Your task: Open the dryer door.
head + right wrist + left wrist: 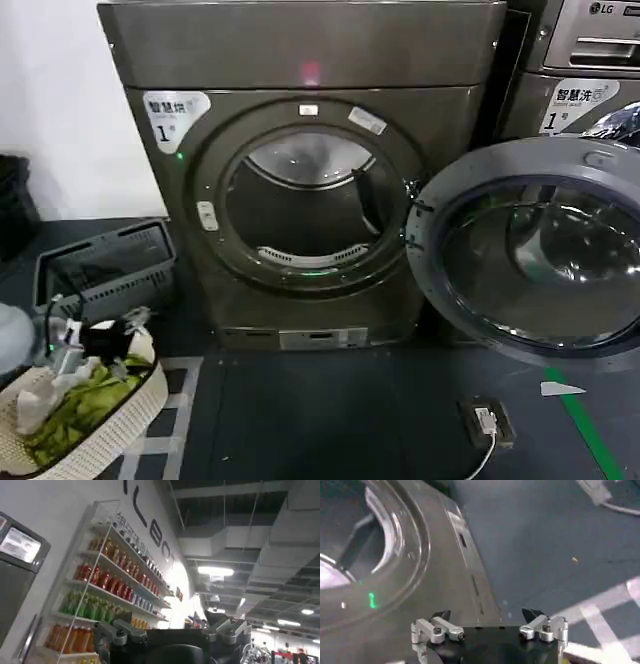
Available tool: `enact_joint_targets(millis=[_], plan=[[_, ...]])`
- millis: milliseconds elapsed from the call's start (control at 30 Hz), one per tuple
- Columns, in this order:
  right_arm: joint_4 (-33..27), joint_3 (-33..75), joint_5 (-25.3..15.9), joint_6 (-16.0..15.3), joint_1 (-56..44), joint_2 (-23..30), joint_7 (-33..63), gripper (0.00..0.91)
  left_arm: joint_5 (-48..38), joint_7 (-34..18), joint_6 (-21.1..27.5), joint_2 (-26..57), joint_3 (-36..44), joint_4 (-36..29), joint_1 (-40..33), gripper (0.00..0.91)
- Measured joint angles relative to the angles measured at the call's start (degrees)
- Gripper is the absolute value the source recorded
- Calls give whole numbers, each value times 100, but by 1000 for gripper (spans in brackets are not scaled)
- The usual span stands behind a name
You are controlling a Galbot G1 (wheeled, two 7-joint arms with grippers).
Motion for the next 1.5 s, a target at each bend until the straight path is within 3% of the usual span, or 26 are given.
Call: enact_joint_targets(millis=[500,700,933,1133,1500], plan=[[-93,79,22,38,-120,7,20,907,796,253,-677,354,62,589,86,907],[-227,76,21,76,-117,-80,26,907,653,-254,-545,453,163,810,260,907],[-211,37,136,25,-122,-157,12,907,765,-448,-320,469,175,1075,475,907],[-225,24,133,50,-172,-169,3,907,972,-95,-228,468,175,1146,479,907],[-164,45,189,57,-203,-188,19,907,1054,95,-346,441,162,1231,463,907]])
